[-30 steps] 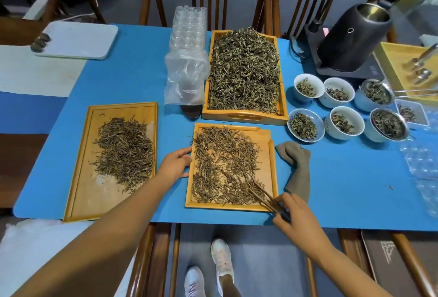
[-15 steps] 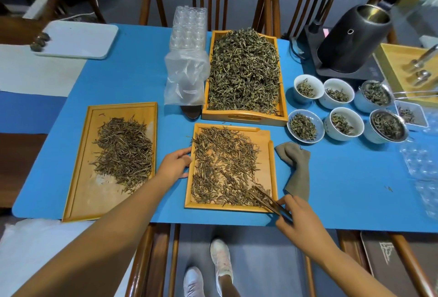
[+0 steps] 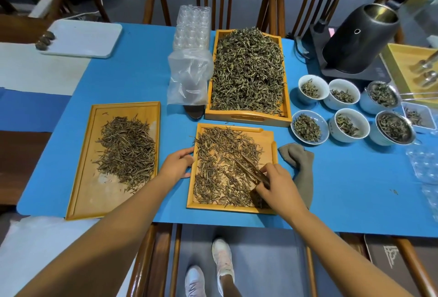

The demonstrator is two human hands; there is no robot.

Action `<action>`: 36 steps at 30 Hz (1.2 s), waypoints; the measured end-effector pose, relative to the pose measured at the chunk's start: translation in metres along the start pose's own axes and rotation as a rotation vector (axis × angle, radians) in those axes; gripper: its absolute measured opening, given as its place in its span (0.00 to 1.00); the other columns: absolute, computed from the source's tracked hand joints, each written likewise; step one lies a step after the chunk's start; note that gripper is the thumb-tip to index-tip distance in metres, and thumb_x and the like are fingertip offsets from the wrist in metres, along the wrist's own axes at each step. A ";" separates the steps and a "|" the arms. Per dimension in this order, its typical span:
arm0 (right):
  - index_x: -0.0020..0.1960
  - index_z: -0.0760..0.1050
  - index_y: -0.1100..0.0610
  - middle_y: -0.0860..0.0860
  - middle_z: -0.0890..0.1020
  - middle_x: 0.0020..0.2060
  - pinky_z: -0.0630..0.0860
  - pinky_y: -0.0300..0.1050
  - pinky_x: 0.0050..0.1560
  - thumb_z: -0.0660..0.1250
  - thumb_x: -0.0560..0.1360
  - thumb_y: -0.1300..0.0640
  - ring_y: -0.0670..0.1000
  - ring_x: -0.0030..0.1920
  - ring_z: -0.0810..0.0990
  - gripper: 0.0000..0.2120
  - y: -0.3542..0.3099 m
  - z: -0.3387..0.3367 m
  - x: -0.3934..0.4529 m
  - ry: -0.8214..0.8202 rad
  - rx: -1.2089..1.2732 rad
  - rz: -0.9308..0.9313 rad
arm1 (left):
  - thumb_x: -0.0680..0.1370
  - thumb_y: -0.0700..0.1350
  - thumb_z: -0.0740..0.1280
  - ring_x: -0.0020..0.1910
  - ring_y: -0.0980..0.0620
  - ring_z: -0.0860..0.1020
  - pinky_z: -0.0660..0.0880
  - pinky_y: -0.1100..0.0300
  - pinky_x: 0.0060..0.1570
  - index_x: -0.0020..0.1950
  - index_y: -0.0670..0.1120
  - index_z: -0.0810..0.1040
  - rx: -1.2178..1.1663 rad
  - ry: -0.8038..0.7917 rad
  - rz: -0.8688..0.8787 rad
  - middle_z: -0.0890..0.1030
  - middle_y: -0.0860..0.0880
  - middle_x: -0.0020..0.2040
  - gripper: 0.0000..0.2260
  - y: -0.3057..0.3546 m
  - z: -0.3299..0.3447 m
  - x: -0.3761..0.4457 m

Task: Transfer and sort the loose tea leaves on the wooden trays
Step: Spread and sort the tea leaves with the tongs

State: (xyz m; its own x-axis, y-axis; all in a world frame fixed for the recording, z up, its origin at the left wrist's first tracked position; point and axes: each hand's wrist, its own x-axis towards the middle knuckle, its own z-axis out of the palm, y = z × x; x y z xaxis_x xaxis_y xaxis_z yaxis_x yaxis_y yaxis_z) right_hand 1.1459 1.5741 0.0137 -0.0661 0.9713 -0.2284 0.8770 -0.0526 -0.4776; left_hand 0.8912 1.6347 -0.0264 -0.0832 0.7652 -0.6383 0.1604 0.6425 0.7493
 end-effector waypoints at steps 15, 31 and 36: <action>0.52 0.71 0.57 0.50 0.71 0.44 0.63 0.42 0.42 0.66 0.72 0.59 0.51 0.46 0.70 0.10 0.022 -0.018 -0.017 0.070 0.065 0.090 | 0.79 0.38 0.61 0.46 0.54 0.76 0.77 0.60 0.42 0.69 0.49 0.72 -0.027 0.012 -0.016 0.76 0.48 0.50 0.18 0.003 0.002 -0.003; 0.49 0.66 0.58 0.56 0.73 0.49 0.65 0.44 0.42 0.66 0.72 0.59 0.56 0.48 0.72 0.10 -0.002 -0.005 0.044 0.035 0.045 0.071 | 0.79 0.38 0.61 0.53 0.51 0.75 0.77 0.57 0.45 0.68 0.48 0.72 -0.048 0.017 -0.016 0.76 0.47 0.56 0.18 0.006 0.002 -0.005; 0.52 0.69 0.59 0.53 0.71 0.45 0.64 0.43 0.44 0.65 0.73 0.58 0.54 0.48 0.71 0.10 -0.022 -0.006 0.053 0.069 0.067 0.004 | 0.79 0.38 0.61 0.45 0.56 0.76 0.77 0.60 0.41 0.67 0.48 0.73 -0.050 0.016 -0.015 0.76 0.51 0.45 0.17 0.005 0.002 -0.005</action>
State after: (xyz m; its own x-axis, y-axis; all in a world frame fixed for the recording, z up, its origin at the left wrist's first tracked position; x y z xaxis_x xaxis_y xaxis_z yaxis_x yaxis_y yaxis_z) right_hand 1.1257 1.6283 0.0172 -0.0275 0.9846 -0.1728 0.8431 -0.0700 -0.5332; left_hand 0.8942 1.6346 -0.0198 -0.1012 0.7557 -0.6470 0.1099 0.6549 0.7477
